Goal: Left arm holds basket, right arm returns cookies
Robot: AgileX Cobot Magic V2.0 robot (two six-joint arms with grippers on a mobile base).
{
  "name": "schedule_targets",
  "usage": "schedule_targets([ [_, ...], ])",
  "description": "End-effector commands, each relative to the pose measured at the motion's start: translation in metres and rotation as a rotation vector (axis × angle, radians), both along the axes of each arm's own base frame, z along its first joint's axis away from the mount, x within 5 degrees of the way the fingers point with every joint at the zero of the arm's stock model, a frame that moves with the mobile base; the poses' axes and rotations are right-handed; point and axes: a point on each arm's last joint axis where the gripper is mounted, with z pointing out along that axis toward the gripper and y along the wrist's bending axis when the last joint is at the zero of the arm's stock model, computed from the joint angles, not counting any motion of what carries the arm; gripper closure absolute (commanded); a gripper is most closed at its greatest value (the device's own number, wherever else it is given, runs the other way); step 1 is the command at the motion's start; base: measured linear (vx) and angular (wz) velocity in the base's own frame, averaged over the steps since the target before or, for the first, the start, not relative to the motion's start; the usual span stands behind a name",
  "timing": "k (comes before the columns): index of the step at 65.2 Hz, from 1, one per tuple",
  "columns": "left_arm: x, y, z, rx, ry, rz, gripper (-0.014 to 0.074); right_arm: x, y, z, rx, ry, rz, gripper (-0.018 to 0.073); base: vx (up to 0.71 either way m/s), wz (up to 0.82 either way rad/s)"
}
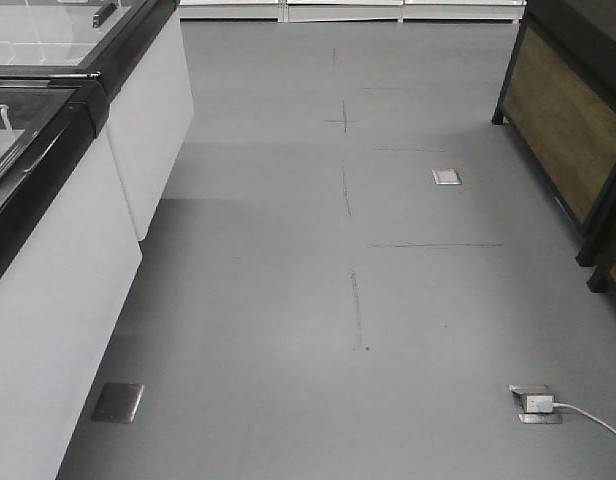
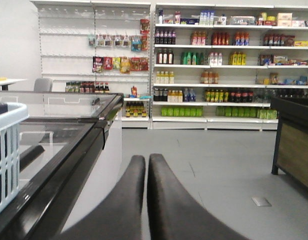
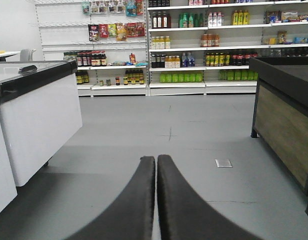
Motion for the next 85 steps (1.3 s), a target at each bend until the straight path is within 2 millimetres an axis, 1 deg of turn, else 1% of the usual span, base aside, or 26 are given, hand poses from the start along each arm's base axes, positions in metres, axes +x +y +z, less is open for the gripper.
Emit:
schedule_targets([
  [1,-0.005,0.000,0.031,0.003,-0.119,0.002,0.0603,-0.001,0.000,0.008,-0.005,-0.088,0.002,0.0567,0.00,0.00],
  [6,-0.002,0.000,0.043,0.009,-0.107,0.003,0.0603,-0.001,0.000,0.008,-0.005,-0.088,0.002,0.0567,0.00,0.00],
  [9,0.000,0.000,0.054,0.009,-0.098,0.003,0.0603,-0.001,0.000,0.008,-0.005,-0.088,0.002,0.0567,0.00,0.00],
  [18,0.014,0.000,0.075,0.006,0.028,-0.004,0.0603,-0.001,0.000,0.008,-0.005,-0.088,0.002,0.0567,0.00,0.00],
  [24,0.024,0.000,0.081,0.005,0.135,-0.008,0.0603,-0.001,0.000,0.008,-0.005,-0.088,0.002,0.0567,0.00,0.00],
  [30,0.032,0.000,0.088,0.004,0.167,-0.009,0.0603,-0.001,0.000,0.008,-0.005,-0.088,0.002,0.0567,0.00,0.00],
  [40,0.039,0.000,0.087,0.003,0.187,-0.008,0.0603,-0.001,0.000,0.008,-0.005,-0.088,0.002,0.0567,0.00,0.00],
  [49,0.039,0.000,0.083,0.003,0.231,-0.011,0.0603,-0.001,0.000,0.008,-0.005,-0.088,0.002,0.0567,0.00,0.00],
  [61,0.039,0.000,0.083,0.004,0.232,-0.010,0.0590,-0.001,0.000,0.008,-0.005,-0.088,0.002,0.0567,0.00,0.00],
  [69,0.039,0.000,0.080,0.013,0.266,-0.012,0.0537,-0.001,0.000,0.008,-0.005,-0.088,0.002,0.0567,0.00,0.00],
  [78,0.038,0.000,0.079,0.013,0.276,-0.013,0.0419,-0.001,0.000,0.008,-0.005,-0.088,0.002,0.0567,0.00,0.00],
  [85,0.038,0.000,0.079,0.013,0.278,-0.013,0.0300,-0.001,0.000,0.008,-0.005,-0.088,0.002,0.0567,0.00,0.00],
])
